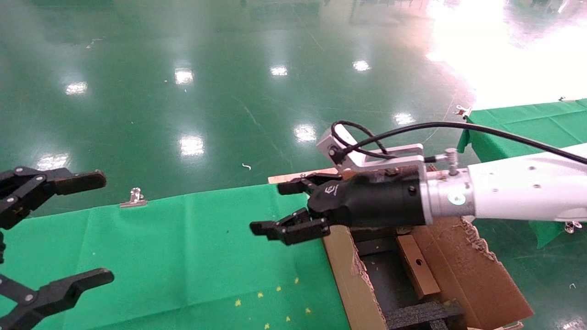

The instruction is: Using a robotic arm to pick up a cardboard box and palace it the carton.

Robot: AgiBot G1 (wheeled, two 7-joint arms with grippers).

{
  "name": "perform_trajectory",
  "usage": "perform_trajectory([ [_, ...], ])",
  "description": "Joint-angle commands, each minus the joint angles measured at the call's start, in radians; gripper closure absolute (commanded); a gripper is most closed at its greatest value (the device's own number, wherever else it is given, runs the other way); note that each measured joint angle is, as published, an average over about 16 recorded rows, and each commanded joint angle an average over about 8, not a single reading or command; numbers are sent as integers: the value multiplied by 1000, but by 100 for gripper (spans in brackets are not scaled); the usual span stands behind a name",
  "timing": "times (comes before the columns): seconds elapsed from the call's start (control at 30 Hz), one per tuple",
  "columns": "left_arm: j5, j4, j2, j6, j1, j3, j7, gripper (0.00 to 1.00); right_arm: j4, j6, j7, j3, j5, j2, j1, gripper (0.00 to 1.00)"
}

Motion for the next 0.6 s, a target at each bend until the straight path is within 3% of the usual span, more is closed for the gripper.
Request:
perform_trajectory([
  [0.03, 0, 0, 0, 0, 0, 0, 0, 0, -3, -47, -70, 62, 40, -3, -33, 0],
  [0.4, 0, 0, 0, 0, 0, 0, 0, 0, -18, -295, -437, 385, 247, -19, -206, 0],
  [0.6, 0, 0, 0, 0, 0, 0, 0, 0, -22, -366, -527, 480, 305, -23, -254, 0],
])
